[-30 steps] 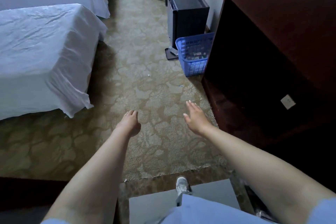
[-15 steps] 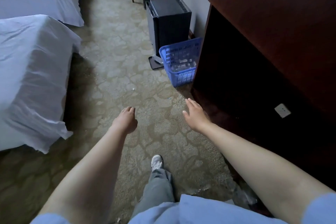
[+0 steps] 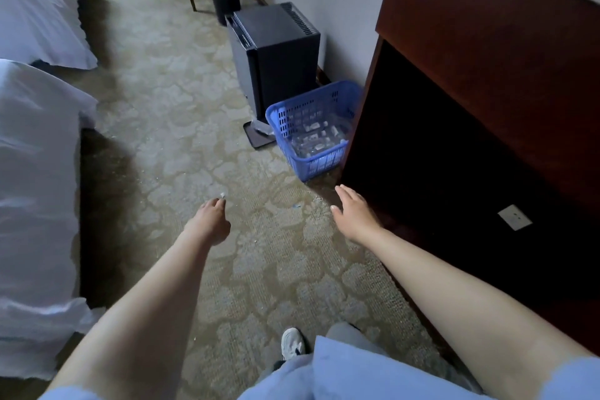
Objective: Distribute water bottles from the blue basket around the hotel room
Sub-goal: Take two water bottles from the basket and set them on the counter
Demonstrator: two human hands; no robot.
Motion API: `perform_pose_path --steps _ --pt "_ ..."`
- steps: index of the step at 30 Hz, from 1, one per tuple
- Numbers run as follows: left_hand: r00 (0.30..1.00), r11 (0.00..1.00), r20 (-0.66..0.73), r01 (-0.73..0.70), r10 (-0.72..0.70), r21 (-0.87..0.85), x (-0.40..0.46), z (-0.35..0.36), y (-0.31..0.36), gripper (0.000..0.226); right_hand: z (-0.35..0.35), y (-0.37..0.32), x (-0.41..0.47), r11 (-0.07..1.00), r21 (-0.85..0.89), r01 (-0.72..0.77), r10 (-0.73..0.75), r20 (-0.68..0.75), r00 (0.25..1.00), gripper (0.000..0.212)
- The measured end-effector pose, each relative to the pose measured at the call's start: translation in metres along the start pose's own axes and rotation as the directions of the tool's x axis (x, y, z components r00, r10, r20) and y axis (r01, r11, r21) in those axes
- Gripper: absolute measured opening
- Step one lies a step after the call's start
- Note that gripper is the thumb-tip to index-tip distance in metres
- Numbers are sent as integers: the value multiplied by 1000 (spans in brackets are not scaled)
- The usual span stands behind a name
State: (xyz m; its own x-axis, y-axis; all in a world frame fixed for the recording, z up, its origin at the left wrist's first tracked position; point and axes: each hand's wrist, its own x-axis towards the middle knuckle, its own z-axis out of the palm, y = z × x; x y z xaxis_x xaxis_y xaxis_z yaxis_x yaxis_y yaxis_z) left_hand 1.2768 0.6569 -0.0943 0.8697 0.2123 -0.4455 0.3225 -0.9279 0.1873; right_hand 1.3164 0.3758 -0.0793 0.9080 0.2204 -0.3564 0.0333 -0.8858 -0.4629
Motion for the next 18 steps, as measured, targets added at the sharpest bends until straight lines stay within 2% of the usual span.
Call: perform_pose_path --steps 10,18 --pt "999 999 -4 -48 48 3 122 -49 12 58 -23 -22 128 999 25 -24 24 -12 1000 55" --pt "995 997 -57 -79 78 -14 253 -131 55 58 -63 -25 254 991 110 -77 77 3 997 54"
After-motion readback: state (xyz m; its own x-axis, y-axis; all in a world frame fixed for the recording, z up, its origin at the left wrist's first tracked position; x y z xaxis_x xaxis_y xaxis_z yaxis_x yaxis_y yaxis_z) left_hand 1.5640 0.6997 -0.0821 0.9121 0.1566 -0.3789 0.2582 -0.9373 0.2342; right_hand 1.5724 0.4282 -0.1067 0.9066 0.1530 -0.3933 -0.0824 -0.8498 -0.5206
